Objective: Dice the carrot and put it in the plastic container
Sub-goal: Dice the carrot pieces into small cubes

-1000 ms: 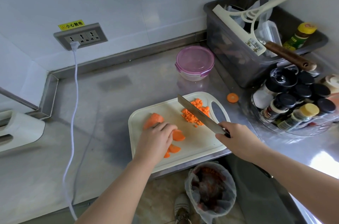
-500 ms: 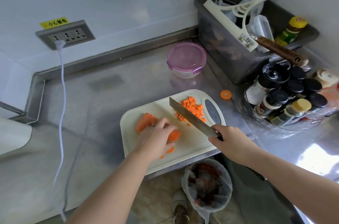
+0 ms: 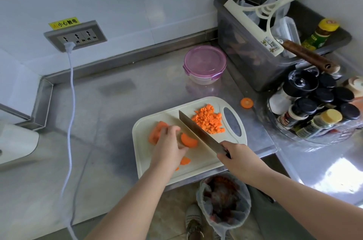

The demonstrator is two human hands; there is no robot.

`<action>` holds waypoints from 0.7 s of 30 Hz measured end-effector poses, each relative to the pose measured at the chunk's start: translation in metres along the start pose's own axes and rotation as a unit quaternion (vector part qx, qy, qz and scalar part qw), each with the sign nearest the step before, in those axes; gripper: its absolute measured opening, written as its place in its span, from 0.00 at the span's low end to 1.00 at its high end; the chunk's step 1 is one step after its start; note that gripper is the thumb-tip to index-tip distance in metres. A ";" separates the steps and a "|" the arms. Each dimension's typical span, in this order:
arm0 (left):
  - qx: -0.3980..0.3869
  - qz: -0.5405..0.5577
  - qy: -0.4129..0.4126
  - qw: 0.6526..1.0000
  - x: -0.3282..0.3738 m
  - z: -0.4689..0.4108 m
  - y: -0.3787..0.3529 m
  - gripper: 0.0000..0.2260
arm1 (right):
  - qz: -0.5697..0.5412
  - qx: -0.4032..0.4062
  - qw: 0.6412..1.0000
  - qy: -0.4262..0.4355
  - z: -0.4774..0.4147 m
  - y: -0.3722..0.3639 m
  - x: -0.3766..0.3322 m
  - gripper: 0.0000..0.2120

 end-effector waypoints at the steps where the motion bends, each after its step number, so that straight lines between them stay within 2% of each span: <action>1: -0.002 0.039 0.030 0.999 0.000 0.002 -0.002 0.24 | 0.005 -0.003 1.000 0.003 0.000 -0.002 0.000 0.16; 3: -0.007 0.070 0.064 0.995 0.001 0.004 -0.008 0.20 | 0.011 -0.007 1.000 0.010 0.002 -0.006 -0.002 0.14; 5: 0.005 0.086 0.071 0.994 0.005 0.002 -0.013 0.10 | 0.014 -0.008 1.000 0.014 0.002 -0.009 -0.002 0.05; 6: 0.015 0.078 0.072 0.994 0.007 0.001 -0.014 0.07 | 0.019 -0.009 1.000 0.014 0.002 -0.010 -0.002 0.04; 9: 0.036 0.036 0.074 0.996 0.011 -0.001 -0.017 0.08 | 0.039 -0.018 0.999 0.023 0.003 -0.011 -0.002 0.05; 12: 0.025 0.044 0.077 0.996 0.015 -0.001 -0.017 0.07 | 0.080 -0.037 0.996 0.031 0.004 -0.009 -0.002 0.06; 17: -0.037 0.158 0.114 0.980 0.016 0.004 -0.011 0.09 | 0.101 -0.062 0.992 0.044 0.004 -0.009 -0.006 0.10; 21: -0.019 0.205 0.135 0.969 0.015 -0.002 -0.011 0.11 | 0.094 -0.047 0.993 0.060 0.000 -0.012 -0.008 0.06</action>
Point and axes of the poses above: each hand's wrist, its own z-axis away from the middle knuckle, its own y-axis out of the back of the hand, x = y × z, the point moved 1 cm from there along -z, towards the middle knuckle, and after that the axes turned 14 degrees about y, right-handed, at the moved point
